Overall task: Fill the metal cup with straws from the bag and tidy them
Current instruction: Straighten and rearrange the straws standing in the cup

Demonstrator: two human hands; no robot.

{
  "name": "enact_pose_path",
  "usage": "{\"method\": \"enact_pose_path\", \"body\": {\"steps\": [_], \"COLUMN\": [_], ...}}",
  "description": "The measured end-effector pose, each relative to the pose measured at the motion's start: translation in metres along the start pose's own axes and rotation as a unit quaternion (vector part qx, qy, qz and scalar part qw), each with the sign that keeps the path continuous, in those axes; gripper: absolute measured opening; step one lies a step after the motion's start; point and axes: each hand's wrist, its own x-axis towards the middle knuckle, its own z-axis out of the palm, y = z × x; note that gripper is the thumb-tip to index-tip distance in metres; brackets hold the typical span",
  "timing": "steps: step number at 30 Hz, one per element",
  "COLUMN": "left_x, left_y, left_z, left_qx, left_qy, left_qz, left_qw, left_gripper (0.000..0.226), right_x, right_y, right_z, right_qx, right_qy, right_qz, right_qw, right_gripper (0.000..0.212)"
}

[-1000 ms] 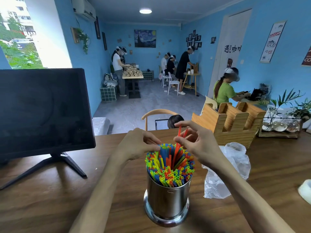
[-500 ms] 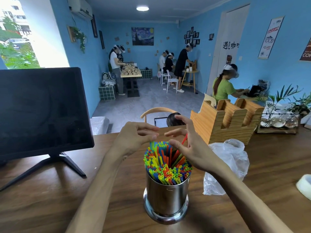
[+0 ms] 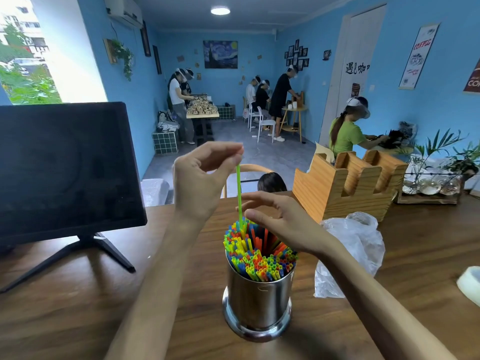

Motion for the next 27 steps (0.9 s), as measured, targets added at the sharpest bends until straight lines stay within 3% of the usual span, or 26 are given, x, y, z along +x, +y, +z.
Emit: {"method": "enact_pose_path", "body": {"steps": [4,7,12,17,20,23,25,27], "left_x": [0.007,0.005,-0.002,-0.013,-0.023,-0.031,-0.034,-0.034], "left_y": [0.02,0.021,0.003,-0.02,-0.031,-0.04,-0.045,-0.052], "left_z": [0.007,0.004,-0.006,-0.012,-0.014,-0.018,-0.018,-0.015], "left_qx": [0.013,-0.008,-0.06,-0.032,-0.031,0.039,0.066,0.116], "left_qy": [0.077,0.135,0.193,0.178,0.108,-0.089,-0.215,-0.223], "left_qz": [0.086,0.084,-0.026,-0.123,-0.203,-0.266,-0.271,-0.25], "left_qw": [0.993,0.987,0.979,0.976,0.973,0.959,0.936,0.935], "left_gripper": [0.022,0.02,0.015,0.016,0.021,0.024,0.022,0.016], "right_x": [0.002,0.0,-0.01,-0.014,-0.017,-0.013,-0.009,-0.006], "right_y": [-0.002,-0.003,-0.002,0.005,0.006,0.004,0.001,-0.002], "right_z": [0.006,-0.001,-0.014,-0.029,-0.043,-0.049,-0.049,-0.05], "right_qx": [0.023,0.07,0.098,0.162,0.254,0.315,0.31,0.296], "right_qy": [0.046,0.079,0.167,0.228,0.254,0.288,0.301,0.304], "right_qz": [-0.031,-0.035,-0.037,-0.016,-0.013,-0.006,-0.006,-0.009], "right_qw": [0.998,0.994,0.98,0.96,0.933,0.904,0.902,0.905], "right_gripper": [0.013,0.008,0.022,0.02,0.017,0.03,0.028,0.023]}}
